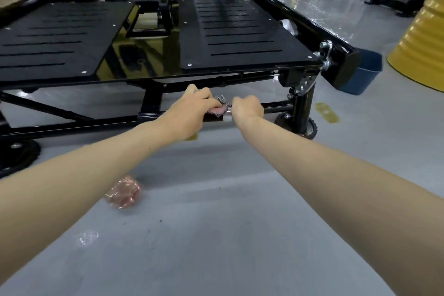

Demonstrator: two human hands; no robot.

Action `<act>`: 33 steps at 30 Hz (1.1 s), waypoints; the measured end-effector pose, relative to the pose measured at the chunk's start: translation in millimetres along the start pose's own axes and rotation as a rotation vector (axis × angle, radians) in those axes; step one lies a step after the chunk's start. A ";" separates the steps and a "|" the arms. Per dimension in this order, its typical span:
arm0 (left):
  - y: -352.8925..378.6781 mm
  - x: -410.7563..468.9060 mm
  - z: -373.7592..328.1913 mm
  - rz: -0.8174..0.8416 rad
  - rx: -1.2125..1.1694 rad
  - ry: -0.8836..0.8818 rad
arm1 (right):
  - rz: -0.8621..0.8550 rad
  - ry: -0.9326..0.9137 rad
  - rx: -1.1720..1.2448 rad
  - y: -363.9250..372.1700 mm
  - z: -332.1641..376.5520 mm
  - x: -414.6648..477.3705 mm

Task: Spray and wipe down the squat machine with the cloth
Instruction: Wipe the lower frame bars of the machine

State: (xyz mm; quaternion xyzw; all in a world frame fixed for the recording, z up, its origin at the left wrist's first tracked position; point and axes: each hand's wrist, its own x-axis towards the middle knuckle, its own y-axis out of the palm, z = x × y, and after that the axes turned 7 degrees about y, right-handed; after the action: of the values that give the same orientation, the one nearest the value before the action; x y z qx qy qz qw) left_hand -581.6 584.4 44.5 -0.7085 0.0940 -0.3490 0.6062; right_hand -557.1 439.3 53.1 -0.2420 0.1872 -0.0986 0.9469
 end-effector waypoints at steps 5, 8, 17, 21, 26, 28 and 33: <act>-18.1 -45.8 35.7 0.021 0.141 -0.001 | -0.101 -0.528 -0.485 21.6 3.8 -19.6; -27.1 -64.5 53.0 0.073 0.139 -0.118 | -0.111 -0.691 -0.592 40.7 6.2 -29.5; -26.4 -68.4 88.3 0.116 -0.039 -0.194 | -0.041 -0.743 -0.619 67.1 6.2 -40.6; -17.5 -50.6 102.0 0.101 -0.191 -0.303 | -0.014 -0.777 -0.598 60.7 1.8 -41.8; -20.5 -47.1 103.2 -0.036 -0.305 -0.498 | -0.009 -0.831 -0.659 63.3 -4.1 -34.4; -22.8 -47.3 97.5 -0.065 -0.279 -0.498 | -0.011 -0.840 -0.679 64.2 -4.5 -32.9; -28.8 -61.5 89.6 -0.008 -0.288 -0.431 | 0.036 -0.846 -0.714 60.0 -2.0 -32.2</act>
State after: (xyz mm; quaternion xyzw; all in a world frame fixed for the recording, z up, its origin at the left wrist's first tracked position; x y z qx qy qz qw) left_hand -581.0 696.8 45.8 -0.8459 0.0086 -0.1752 0.5037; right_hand -581.5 499.1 31.7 -0.5632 -0.1838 0.0930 0.8002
